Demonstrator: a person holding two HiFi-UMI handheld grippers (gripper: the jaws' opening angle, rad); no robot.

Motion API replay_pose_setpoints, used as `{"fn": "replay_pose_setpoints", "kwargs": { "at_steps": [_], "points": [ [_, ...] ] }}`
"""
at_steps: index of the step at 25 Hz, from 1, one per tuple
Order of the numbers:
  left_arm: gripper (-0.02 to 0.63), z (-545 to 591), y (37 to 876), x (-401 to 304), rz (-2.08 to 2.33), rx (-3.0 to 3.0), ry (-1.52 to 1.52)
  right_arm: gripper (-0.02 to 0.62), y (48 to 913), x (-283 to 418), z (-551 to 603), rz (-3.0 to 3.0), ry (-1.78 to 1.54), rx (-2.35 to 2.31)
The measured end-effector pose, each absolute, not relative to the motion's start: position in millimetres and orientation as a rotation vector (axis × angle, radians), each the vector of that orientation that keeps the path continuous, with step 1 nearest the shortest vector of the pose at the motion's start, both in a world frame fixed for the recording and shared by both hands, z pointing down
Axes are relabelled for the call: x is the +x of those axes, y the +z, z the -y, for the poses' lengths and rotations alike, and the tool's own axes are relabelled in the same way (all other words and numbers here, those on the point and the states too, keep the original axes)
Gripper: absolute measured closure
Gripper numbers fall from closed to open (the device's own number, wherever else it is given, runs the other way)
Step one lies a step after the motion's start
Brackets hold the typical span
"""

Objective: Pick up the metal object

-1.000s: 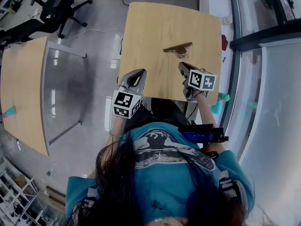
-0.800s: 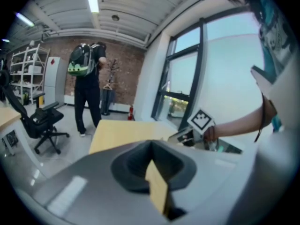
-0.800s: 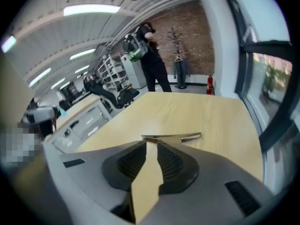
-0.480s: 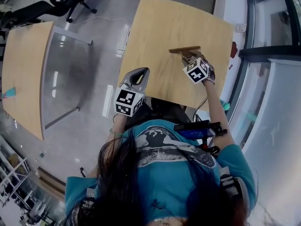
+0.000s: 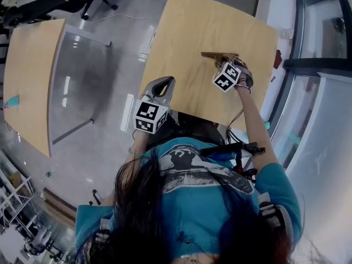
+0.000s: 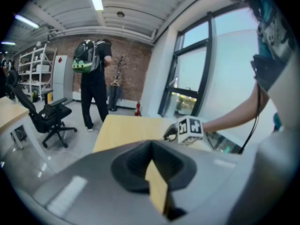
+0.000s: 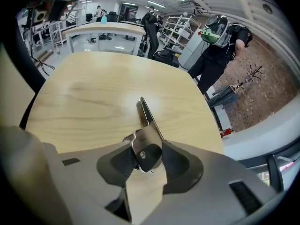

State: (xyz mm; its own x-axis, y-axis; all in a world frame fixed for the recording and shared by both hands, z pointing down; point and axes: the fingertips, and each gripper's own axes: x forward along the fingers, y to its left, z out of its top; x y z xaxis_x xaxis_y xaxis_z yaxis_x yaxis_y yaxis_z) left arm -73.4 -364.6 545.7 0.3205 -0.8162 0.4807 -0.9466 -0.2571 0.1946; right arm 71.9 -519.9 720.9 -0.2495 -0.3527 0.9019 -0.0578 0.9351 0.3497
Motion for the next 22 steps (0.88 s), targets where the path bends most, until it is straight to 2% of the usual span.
{"fn": "replay_pose_setpoints", "kwargs": {
  "at_steps": [11, 17, 22],
  "points": [
    [0.603, 355, 544, -83, 1.546, 2.171, 0.397, 0.503, 675, 69, 506, 1.977, -0.018, 0.577],
    [0.603, 339, 535, -95, 1.541, 2.207, 0.378, 0.505, 649, 66, 464, 2.057, 0.222, 0.685],
    [0.603, 317, 531, -102, 1.528, 2.240, 0.370, 0.505, 628, 63, 427, 2.152, 0.548, 0.836]
  ]
}}
